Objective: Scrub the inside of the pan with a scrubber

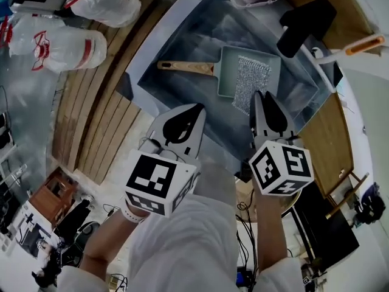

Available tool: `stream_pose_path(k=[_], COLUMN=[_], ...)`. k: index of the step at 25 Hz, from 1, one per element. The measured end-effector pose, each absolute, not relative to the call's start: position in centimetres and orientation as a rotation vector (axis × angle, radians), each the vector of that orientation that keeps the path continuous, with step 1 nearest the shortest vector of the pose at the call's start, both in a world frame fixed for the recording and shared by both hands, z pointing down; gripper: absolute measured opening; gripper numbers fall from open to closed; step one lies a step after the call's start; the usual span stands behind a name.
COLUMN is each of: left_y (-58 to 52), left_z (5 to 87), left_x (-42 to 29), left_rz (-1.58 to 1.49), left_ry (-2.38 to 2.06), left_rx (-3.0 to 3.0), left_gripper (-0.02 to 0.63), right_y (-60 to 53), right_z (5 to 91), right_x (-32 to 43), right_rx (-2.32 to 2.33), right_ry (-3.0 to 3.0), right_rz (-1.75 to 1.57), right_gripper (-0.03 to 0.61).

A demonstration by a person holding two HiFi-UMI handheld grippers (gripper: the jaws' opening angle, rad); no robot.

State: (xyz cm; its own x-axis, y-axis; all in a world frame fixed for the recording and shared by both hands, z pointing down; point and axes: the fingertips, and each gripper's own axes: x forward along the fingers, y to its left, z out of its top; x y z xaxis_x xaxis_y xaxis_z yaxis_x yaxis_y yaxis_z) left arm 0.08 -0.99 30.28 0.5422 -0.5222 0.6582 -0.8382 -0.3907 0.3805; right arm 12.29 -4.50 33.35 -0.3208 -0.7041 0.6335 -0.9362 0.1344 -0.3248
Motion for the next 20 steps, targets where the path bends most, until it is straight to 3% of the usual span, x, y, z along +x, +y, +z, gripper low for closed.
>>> stream_pose_path(k=[20], left_y=[-4.6], left_z=[38.8], left_x=[3.5], left_rz=[0.632], left_ry=[-0.938], left_rx=[2.036], left_gripper=[-0.005], right_y=[-8.2], right_z=[46.3], right_x=[11.0], right_rx=[1.486], right_ry=[-1.958], right_rz=[1.126], right_gripper=[0.054])
